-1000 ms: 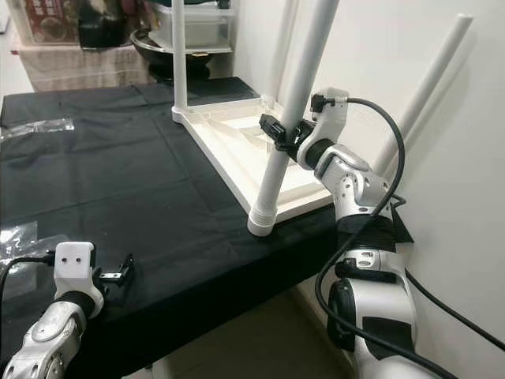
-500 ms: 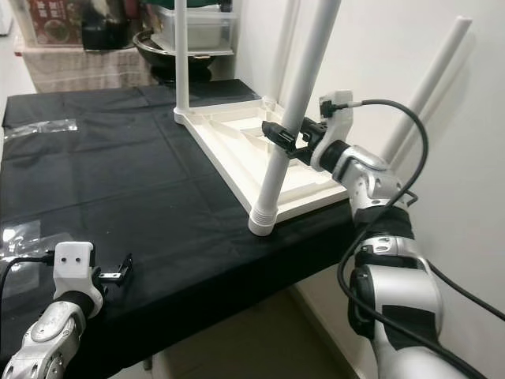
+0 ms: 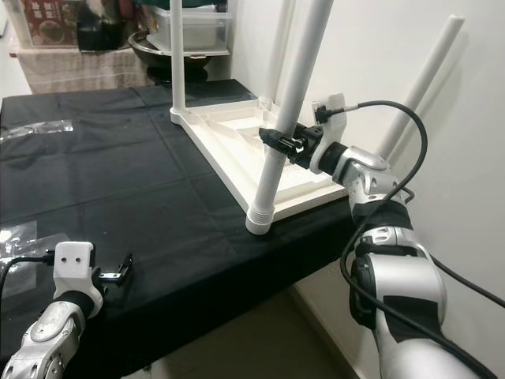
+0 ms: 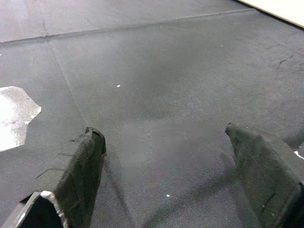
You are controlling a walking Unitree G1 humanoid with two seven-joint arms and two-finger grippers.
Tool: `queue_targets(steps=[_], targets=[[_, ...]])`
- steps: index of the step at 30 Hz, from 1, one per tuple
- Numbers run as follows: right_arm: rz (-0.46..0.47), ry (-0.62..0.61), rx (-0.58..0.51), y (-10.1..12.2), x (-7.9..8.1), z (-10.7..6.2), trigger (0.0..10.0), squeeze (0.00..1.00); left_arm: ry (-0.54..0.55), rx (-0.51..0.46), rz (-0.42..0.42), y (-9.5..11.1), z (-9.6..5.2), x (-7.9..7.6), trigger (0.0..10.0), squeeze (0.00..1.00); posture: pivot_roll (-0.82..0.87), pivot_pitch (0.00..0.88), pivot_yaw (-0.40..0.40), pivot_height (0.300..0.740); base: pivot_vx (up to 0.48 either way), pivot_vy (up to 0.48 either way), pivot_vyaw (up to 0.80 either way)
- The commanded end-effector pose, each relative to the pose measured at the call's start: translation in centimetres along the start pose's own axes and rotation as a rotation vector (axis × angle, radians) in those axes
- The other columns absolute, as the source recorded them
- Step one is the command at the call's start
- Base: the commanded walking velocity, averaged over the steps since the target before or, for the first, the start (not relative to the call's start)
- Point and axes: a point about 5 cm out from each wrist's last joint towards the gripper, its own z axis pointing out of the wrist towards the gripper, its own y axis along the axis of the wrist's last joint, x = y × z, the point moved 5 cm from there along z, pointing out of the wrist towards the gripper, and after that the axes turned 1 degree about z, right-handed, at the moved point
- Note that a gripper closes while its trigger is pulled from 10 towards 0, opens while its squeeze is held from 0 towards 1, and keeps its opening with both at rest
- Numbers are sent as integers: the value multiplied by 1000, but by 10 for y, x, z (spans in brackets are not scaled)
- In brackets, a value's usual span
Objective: Building children table
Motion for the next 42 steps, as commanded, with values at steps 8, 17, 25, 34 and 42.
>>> queue_targets(steps=[8,17,25,34,42], targets=[[-15,1,29,-7,0,2,4588,0,-12,4,6,-3,0,-3,10000,0,79,0,-132,740,0,0,0],[-14,-25,34,-8,-5,-1,0,0,-14,7,4,-4,-1,-4,10000,0,75,0,-133,740,0,0,0],[14,-148,51,-21,-16,-1,0,0,-14,7,6,-4,-1,-3,10000,0,77,0,-133,740,0,0,0],[52,-562,193,-69,-44,-13,0,0,-13,7,5,-5,-2,-4,10000,0,76,0,-133,740,0,0,0],[196,-979,295,-127,-21,-7,0,0,-13,3,3,-4,1,-5,10000,0,67,0,-131,740,0,0,0]])
